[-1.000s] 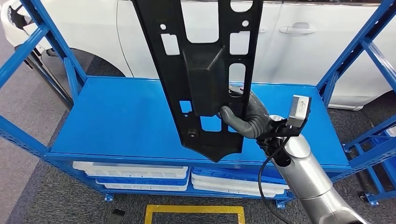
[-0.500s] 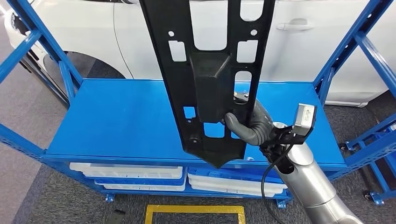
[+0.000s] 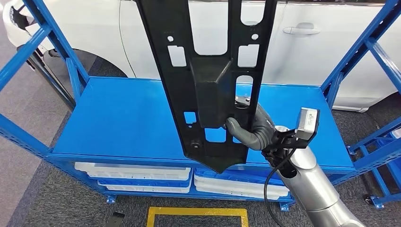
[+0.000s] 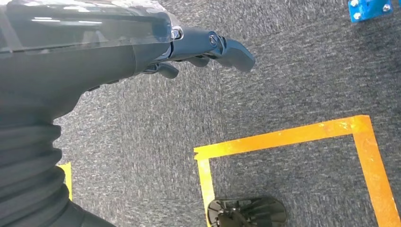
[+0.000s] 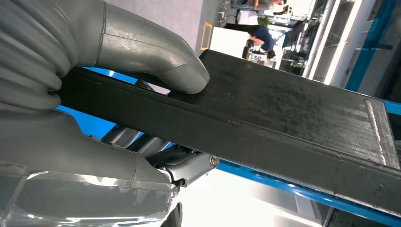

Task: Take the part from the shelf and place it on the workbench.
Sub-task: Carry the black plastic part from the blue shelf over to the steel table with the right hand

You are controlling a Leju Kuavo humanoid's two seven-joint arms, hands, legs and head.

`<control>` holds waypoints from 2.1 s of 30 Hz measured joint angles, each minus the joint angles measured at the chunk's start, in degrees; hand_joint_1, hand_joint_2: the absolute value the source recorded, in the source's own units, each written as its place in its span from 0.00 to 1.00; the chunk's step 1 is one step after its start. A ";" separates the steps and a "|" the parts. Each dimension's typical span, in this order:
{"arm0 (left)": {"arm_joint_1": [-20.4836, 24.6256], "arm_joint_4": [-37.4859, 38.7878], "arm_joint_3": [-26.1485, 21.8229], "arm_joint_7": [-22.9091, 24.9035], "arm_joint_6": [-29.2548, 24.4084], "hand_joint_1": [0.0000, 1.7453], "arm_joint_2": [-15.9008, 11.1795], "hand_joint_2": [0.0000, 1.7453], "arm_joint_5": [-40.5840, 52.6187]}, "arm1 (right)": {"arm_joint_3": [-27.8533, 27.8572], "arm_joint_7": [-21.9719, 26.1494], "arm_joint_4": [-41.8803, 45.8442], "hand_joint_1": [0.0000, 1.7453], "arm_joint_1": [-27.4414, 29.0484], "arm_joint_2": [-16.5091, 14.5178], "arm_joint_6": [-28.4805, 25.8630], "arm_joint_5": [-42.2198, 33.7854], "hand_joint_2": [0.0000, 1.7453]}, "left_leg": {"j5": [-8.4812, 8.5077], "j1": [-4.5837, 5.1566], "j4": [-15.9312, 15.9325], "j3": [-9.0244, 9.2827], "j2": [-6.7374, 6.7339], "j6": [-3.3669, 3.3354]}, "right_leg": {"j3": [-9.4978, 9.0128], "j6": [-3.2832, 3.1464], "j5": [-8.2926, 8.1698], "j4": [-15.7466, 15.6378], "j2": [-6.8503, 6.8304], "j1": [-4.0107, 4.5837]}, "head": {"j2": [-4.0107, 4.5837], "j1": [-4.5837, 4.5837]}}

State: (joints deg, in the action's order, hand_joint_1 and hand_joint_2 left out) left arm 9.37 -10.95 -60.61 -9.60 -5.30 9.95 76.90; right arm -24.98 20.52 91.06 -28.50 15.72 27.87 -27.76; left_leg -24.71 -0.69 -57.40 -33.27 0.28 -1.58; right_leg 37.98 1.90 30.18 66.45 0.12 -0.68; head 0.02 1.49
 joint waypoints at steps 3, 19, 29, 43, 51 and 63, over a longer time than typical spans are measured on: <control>-0.06 0.00 -0.07 0.07 0.10 0.00 0.00 1.00 -0.19 | -0.03 -0.19 -0.01 1.00 0.58 -0.01 0.01 0.00 1.00 | 0.10 0.06 -0.22 -0.23 -0.02 -0.11 | 3.48 0.34 2.68 7.96 -0.02 -0.11 | 0.00 0.00; 0.32 0.02 -0.09 0.87 0.58 0.00 -0.03 1.00 0.53 | 0.87 0.66 4.82 1.00 6.58 -0.88 -1.24 3.00 1.00 | -9.70 -0.01 -15.76 -4.58 0.05 2.81 | -1.19 -2.91 -7.11 -7.95 -0.39 0.08 | 0.00 0.02; 1.03 0.01 -0.02 0.77 0.78 0.00 -0.05 1.00 0.56 | 2.02 0.70 6.64 1.00 8.23 -0.72 -1.15 3.02 1.00 | -2.36 0.15 -0.35 2.87 -0.12 0.10 | 1.40 0.08 -7.78 -6.82 -0.10 -0.05 | -0.01 0.00; 0.75 0.02 -0.05 -0.41 0.92 0.00 0.01 1.00 0.22 | 2.27 0.45 6.55 1.00 7.15 -0.66 -0.84 2.70 1.00 | 4.38 0.37 -0.83 -5.01 -0.26 1.70 | -9.53 -1.84 -0.53 -9.36 -0.23 0.56 | 0.00 -0.01; 0.42 0.02 -0.07 -0.39 1.04 0.00 -0.09 1.00 -0.14 | 2.29 0.45 6.48 1.00 7.51 -0.80 -0.59 2.72 1.00 | -5.04 -0.04 -15.65 -7.97 -0.19 3.44 | -6.21 -2.98 -3.72 -9.41 -0.51 0.20 | 0.00 0.02; 0.46 0.02 -0.13 -0.90 0.99 0.00 -0.15 1.00 -0.50 | 2.31 1.29 5.21 1.00 6.97 -1.03 0.02 2.59 1.00 | -0.08 -0.02 0.44 0.59 -0.33 -0.22 | 0.39 -0.26 2.51 3.40 -0.25 0.14 | 0.00 0.00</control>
State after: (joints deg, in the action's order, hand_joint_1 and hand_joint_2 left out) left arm 9.82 -10.93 -60.74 -10.49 -4.31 9.80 76.41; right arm -22.67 21.81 96.27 -21.52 14.69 27.89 -25.17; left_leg -24.78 -0.70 -56.95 -32.68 -0.05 -1.80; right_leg 38.37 1.65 32.69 69.85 -0.13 -0.54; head 0.02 1.49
